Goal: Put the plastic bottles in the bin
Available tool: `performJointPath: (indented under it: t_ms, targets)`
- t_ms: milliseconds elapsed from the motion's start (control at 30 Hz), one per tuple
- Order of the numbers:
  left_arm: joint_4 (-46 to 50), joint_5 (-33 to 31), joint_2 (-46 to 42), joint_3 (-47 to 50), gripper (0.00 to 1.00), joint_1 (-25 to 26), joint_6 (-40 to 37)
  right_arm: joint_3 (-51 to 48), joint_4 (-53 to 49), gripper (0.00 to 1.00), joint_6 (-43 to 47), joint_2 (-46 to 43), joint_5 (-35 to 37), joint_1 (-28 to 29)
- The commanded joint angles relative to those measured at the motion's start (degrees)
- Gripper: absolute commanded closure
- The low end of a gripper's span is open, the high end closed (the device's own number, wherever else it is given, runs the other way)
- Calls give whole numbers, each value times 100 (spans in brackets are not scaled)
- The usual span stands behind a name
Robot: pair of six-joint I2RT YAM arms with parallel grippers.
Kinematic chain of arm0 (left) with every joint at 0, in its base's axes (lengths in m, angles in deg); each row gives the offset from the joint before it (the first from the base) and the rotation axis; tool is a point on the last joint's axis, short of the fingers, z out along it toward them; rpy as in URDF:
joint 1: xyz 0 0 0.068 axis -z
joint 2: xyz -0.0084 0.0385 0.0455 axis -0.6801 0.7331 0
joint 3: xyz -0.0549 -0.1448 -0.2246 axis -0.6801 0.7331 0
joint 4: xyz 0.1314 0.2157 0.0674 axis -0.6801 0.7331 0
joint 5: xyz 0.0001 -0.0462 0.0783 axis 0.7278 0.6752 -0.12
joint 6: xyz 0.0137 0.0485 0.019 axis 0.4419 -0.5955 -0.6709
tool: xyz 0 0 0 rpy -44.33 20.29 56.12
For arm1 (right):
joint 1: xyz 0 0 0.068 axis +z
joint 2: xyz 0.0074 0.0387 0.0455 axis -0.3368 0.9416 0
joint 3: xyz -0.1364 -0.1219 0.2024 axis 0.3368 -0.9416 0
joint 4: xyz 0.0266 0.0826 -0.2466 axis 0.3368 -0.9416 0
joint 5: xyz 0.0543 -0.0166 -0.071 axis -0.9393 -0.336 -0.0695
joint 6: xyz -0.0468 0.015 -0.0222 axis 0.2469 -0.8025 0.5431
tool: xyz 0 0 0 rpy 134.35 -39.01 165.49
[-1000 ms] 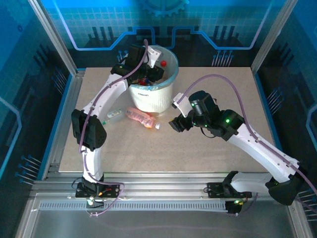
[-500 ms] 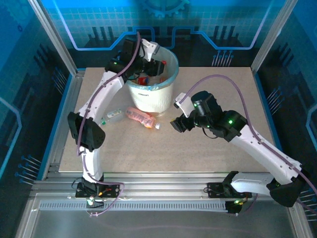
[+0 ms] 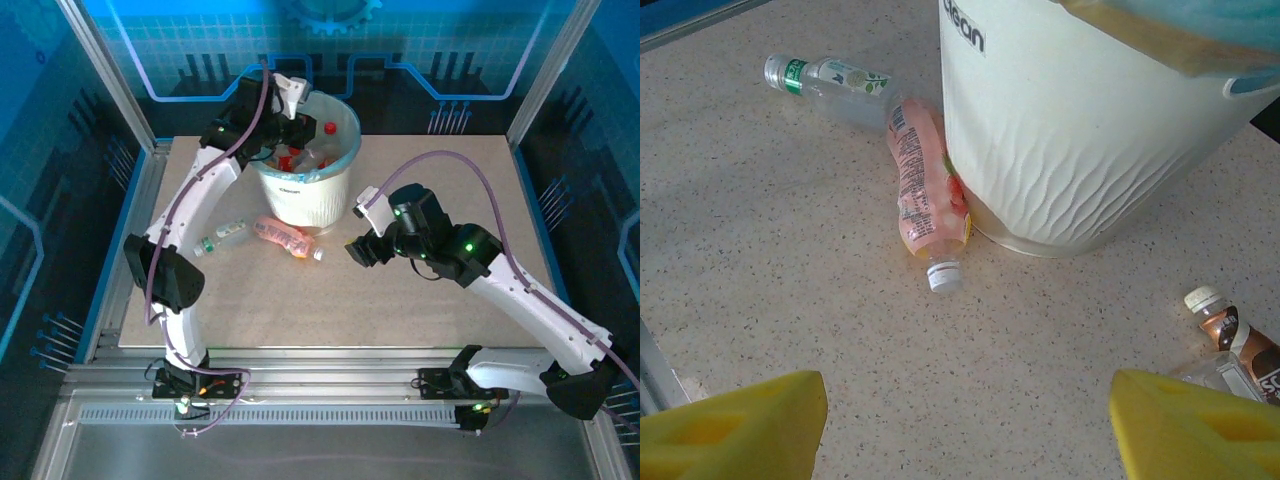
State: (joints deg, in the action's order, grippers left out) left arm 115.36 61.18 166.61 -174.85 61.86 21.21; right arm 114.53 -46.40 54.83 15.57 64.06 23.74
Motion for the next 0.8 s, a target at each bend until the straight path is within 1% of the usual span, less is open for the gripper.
performJointPath:
  t_ms: [0,167,333,467,600,767]
  targets:
    - [-141,-34,-195,19,99,-141,361,-6,-100,25,-56,12,-33,-75]
    - [145,31,-324,159,100,-160,419,-33,-43,25,-85,29,-52,-78]
    - [232,-94,-648,925,100,-169,357,-31,-80,25,-93,86,-73,-76]
    - [268,-51,-702,1224,100,-170,354,2,-74,25,-57,139,-58,-80]
    - [543,56,-403,1100,100,-171,358,15,-21,25,-56,202,-78,-81]
    - [1244,258,139,525,100,-160,274,2,-3,25,-91,271,-116,-79]
